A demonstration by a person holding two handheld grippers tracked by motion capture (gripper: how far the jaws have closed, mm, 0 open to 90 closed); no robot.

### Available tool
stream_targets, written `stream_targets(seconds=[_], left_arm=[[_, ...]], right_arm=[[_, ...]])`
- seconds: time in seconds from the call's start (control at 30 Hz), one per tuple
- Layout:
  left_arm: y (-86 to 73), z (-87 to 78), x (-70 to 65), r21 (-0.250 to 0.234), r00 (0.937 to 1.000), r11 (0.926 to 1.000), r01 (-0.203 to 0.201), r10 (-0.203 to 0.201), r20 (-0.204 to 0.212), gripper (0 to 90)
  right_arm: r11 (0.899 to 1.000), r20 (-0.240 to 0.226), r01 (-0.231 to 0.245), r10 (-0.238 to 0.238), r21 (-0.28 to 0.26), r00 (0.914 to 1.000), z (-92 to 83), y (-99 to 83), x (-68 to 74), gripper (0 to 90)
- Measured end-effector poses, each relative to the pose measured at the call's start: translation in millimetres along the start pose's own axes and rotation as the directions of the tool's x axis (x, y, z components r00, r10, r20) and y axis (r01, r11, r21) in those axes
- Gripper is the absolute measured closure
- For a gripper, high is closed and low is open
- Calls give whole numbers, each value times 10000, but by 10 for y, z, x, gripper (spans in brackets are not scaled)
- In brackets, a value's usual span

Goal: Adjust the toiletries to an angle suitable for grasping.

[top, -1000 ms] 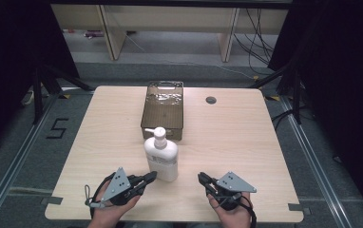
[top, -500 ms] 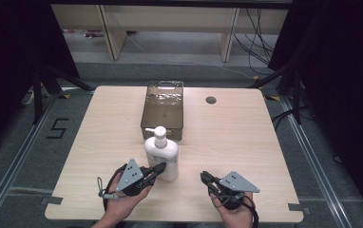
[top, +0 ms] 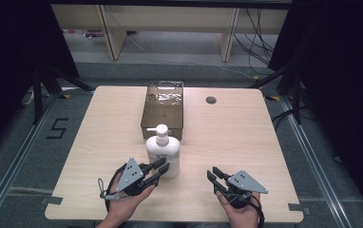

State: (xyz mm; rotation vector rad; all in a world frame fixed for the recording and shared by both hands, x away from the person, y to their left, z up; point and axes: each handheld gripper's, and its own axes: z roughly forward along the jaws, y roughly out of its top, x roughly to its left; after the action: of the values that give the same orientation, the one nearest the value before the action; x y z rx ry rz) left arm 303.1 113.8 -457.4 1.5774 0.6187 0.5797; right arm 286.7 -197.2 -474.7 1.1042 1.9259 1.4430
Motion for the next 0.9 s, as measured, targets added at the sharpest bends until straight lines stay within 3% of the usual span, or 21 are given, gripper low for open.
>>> stream_targets(seconds=[0.03,0.07,0.1,0.13,0.17,0.23,0.3,0.33,0.37,0.43,0.47,0.57,0.67,0.73,0.77,0.8,0.9], left_arm=[[52,-31,-25,-228,9995,9997,30,-37,-305,640],[96,-47,-36,-403,9983,9992,-86,62,-583,585],[134,-57,-53,-565,9959,9982,-181,130,-894,546],[162,-62,-68,-634,9932,9977,-255,180,-1150,508],[204,-61,-93,-805,9887,9963,-297,174,-1491,482],[266,-50,-128,-1006,9813,9944,-329,131,-1922,420],[318,-34,-171,-1089,9713,9924,-578,306,-2360,382],[341,-25,-187,-1116,9672,9917,-641,342,-2516,366],[361,-9,-200,-1151,9636,9908,-705,378,-2647,358],[395,28,-226,-1129,9565,9903,-813,456,-2883,350],[409,48,-234,-1107,9542,9902,-848,487,-2952,348],[435,104,-238,-1055,9493,9908,-851,485,-3106,344],[439,148,-222,-974,9460,9929,-683,335,-3224,340],[437,159,-210,-943,9460,9937,-599,264,-3232,338],[435,165,-203,-910,9472,9944,-533,215,-3199,338],[433,168,-198,-905,9487,9947,-477,168,-3159,338],[438,176,-191,-923,9482,9946,-484,167,-3172,339]], right_arm=[[9998,62,-67,66,207,10000,-17,-3,-29,658],[9997,362,188,-193,126,9992,-25,-13,-81,638],[10000,381,-63,63,-5,9993,-23,-30,-104,625],[9998,644,-35,24,176,9979,-45,-38,-141,611],[9996,626,-289,284,73,9976,-47,-55,-154,602],[9999,1021,-98,100,-25,9947,-74,-81,-235,577],[9990,1144,-432,436,-57,9925,-93,-113,-277,560],[9997,1276,-241,244,-40,9915,-109,-127,-327,555],[9993,1148,-368,371,-47,9927,-118,-141,-355,550],[9990,1420,-452,446,8,9889,-139,-157,-389,543],[9978,1407,-665,660,-10,9879,-133,-172,-403,538],[9971,1416,-753,730,109,9872,-155,-182,-434,525],[9978,1600,-657,661,-82,9849,-168,-194,-453,522],[9983,1631,-564,575,-115,9849,-182,-198,-474,520],[9964,1653,-841,841,-70,9827,-190,-198,-459,519],[9982,1733,-599,600,-58,9830,-192,-199,-484,517],[9979,1852,-654,651,-47,9805,-191,-199,-495,511]])
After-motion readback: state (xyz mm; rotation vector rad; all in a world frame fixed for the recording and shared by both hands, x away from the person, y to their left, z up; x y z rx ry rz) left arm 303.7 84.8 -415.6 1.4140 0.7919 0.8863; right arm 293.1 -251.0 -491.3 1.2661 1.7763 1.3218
